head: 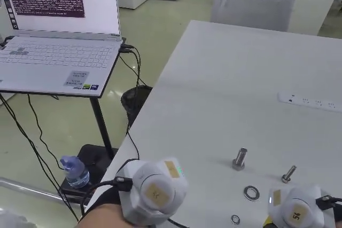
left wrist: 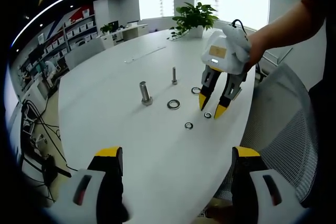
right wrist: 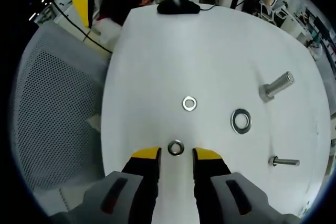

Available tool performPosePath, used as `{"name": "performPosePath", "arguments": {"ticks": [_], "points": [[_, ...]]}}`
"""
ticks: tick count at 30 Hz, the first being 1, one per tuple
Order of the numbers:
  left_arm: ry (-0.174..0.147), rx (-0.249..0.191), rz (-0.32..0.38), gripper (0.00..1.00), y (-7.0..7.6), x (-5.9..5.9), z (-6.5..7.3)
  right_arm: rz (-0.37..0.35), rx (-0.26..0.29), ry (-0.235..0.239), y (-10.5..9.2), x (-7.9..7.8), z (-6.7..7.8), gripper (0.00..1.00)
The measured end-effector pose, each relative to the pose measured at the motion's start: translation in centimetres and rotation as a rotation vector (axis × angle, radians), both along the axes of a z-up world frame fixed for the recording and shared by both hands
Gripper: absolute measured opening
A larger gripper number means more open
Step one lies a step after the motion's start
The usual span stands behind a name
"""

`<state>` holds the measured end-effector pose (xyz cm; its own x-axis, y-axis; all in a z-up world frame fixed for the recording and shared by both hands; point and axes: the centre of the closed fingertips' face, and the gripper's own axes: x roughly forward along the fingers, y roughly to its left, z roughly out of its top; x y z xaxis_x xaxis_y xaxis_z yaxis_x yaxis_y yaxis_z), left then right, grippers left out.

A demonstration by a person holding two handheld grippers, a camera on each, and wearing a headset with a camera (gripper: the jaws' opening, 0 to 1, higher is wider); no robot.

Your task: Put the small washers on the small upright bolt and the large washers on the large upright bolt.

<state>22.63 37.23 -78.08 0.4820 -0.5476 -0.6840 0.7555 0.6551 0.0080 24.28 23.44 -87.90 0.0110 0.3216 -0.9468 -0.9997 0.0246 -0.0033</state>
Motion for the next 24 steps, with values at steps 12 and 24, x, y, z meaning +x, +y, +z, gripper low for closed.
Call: {"name": "performPosePath", "arguments": {"ticks": [12,24], "points": [[-0.003,-0.01,0.001,0.84,-0.27,0.42,0.1,0.023,-0.025,-0.017,-0.07,-0.03,-0.16,0.23],[-0.002,-0.008,0.001,0.83,-0.15,0.42,0.05,0.062,-0.05,-0.045,0.09,-0.22,-0.15,0.14]]}}
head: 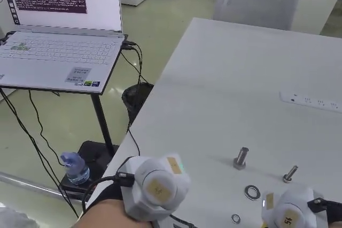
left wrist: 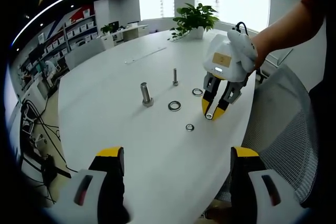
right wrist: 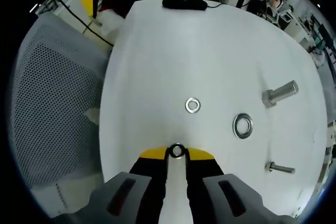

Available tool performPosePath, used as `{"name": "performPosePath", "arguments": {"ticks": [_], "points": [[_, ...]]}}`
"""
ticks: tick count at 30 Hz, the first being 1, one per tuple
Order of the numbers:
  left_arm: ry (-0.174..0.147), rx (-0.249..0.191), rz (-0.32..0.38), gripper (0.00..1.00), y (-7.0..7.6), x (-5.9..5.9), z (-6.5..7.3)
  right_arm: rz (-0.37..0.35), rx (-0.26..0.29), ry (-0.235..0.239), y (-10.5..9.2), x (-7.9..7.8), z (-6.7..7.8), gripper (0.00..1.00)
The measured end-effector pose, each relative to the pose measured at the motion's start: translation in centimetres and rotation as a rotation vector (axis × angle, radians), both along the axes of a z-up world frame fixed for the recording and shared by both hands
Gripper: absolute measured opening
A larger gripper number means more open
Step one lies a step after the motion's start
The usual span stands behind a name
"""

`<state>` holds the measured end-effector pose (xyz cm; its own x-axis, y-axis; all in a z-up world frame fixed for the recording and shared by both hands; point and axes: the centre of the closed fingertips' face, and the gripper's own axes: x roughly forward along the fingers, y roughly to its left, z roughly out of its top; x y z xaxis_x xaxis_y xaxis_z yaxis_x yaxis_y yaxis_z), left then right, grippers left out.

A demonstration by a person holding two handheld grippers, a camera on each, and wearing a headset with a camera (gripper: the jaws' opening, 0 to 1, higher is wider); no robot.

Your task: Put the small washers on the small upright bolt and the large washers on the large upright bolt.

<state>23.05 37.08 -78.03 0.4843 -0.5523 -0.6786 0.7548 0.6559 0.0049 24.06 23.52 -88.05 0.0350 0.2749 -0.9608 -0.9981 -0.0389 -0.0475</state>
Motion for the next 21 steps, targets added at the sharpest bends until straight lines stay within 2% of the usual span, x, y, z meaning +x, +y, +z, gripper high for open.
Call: {"name": "performPosePath", "arguments": {"ticks": [4,10,14,21], "points": [[-0.001,-0.006,0.004,0.82,0.0,0.0,0.1,-0.021,0.016,0.011,0.0,0.2,0.1,0.14],[-0.001,-0.005,0.001,0.82,-0.1,0.0,0.1,-0.046,0.009,0.02,0.0,0.2,0.0,0.13],[-0.002,-0.004,0.001,0.81,-0.2,0.0,0.1,-0.078,0.03,0.038,0.0,0.3,0.1,0.13],[-0.006,-0.003,-0.003,0.81,-0.5,0.1,0.2,-0.106,0.037,0.045,-1.0,0.9,1.2,0.13]]}}
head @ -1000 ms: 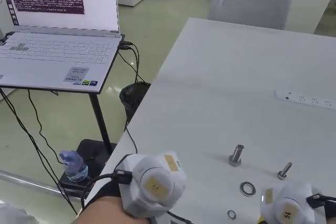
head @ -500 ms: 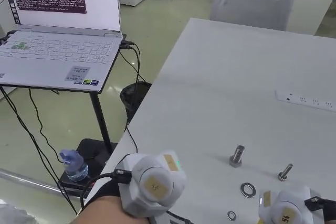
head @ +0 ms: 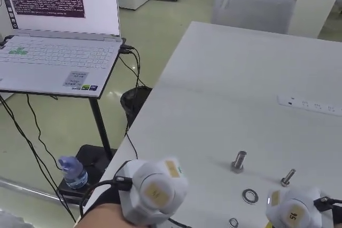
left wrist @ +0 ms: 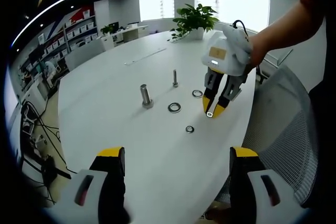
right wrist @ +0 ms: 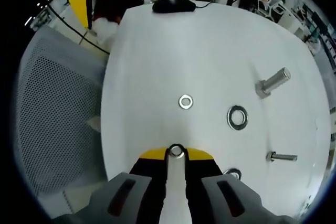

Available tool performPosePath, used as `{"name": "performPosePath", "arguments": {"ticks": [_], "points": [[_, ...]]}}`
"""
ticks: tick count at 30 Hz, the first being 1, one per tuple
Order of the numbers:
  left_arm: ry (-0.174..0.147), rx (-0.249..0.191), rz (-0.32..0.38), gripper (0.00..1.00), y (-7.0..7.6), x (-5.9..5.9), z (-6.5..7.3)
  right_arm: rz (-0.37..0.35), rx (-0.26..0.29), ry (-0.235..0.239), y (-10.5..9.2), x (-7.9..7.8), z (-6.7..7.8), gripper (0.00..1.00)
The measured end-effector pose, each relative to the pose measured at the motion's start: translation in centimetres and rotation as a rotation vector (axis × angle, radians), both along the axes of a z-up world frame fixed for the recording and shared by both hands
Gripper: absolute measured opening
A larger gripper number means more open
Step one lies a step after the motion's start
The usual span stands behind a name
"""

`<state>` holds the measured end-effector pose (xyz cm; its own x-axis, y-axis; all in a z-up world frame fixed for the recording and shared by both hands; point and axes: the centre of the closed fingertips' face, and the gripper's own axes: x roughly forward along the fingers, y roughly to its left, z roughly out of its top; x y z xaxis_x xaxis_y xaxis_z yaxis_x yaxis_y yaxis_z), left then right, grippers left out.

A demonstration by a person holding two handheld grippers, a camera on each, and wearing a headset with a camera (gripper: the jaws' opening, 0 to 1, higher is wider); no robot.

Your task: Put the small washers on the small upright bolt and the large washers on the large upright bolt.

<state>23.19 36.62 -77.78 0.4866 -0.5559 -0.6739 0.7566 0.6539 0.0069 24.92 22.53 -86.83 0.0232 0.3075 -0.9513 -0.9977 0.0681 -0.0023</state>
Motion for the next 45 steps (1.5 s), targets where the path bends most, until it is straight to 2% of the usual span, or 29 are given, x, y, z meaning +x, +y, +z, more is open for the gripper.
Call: {"name": "performPosePath", "arguments": {"ticks": [5,11,19,22,28,32,45], "points": [[0.002,0.004,-0.013,0.81,-0.5,0.0,-0.1,-0.044,0.008,-0.003,-1.3,0.9,1.3,0.13],[0.001,0.009,-0.019,0.81,-0.7,0.0,-0.1,-0.094,-0.004,-0.011,-3.9,2.2,2.5,0.13],[0.003,0.01,-0.01,0.82,-0.6,0.0,-0.1,-0.162,-0.025,-0.021,-7.3,4.1,3.5,0.13],[0.005,0.01,-0.003,0.82,-0.5,-0.1,-0.2,-0.181,-0.029,-0.027,-8.1,4.5,3.9,0.13],[0.008,0.018,-0.002,0.83,-0.5,-0.3,-0.2,-0.212,-0.019,-0.022,-8.6,5.3,4.4,0.13],[0.016,0.02,-0.001,0.81,-0.6,-0.4,-0.3,-0.205,-0.023,-0.025,-8.5,5.7,4.7,0.13],[0.005,0.005,0.009,0.82,-0.8,-0.3,-0.1,-0.204,0.001,-0.062,-6.9,9.7,7.1,0.13]]}}
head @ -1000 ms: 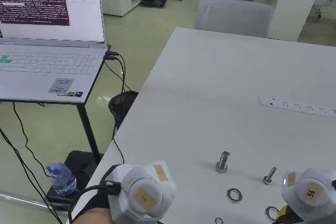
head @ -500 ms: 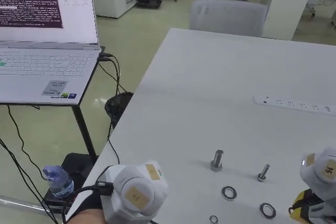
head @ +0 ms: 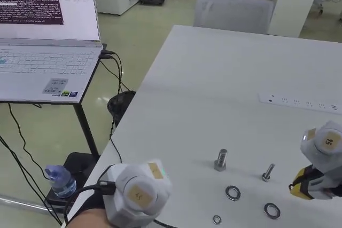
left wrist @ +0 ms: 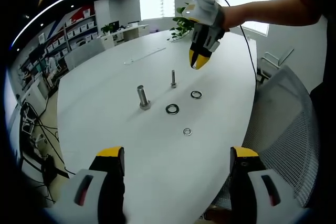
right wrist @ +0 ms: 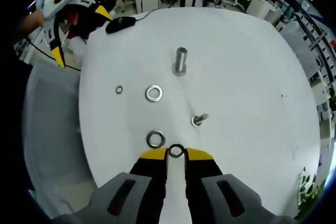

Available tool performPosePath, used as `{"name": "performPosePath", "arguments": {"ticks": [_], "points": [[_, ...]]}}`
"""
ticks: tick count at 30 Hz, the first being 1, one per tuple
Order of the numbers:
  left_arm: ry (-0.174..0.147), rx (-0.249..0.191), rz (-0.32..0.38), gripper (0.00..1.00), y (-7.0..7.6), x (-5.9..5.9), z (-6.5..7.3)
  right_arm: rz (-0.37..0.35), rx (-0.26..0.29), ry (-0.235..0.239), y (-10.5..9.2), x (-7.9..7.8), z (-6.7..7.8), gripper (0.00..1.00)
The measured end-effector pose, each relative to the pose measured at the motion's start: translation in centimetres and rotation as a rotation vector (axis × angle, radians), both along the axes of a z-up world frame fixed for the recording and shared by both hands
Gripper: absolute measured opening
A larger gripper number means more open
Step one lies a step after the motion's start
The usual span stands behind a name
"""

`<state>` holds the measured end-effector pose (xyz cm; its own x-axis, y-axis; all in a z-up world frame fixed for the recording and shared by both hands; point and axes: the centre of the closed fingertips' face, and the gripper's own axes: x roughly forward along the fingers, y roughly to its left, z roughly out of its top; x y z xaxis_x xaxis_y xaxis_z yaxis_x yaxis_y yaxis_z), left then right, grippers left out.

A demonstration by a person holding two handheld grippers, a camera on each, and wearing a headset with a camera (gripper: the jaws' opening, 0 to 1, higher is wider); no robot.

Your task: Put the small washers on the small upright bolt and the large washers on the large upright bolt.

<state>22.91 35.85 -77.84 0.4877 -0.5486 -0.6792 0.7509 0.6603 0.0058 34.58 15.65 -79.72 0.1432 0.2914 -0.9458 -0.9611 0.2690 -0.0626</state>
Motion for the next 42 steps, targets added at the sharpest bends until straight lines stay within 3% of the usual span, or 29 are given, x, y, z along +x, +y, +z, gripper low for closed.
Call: {"name": "performPosePath", "arguments": {"ticks": [16,32,42], "points": [[0.004,0.005,-0.009,0.85,0.1,0.1,-0.4,0.011,-0.005,-0.023,1.9,3.3,1.1,0.13],[0.014,0.005,-0.031,0.97,0.2,0.1,-1.0,0.048,-0.04,-0.001,2.7,4.4,-0.7,0.13],[0.023,0.01,-0.039,0.98,0.3,0.2,-1.3,0.059,-0.056,0.011,2.8,4.5,-1.3,0.13]]}}
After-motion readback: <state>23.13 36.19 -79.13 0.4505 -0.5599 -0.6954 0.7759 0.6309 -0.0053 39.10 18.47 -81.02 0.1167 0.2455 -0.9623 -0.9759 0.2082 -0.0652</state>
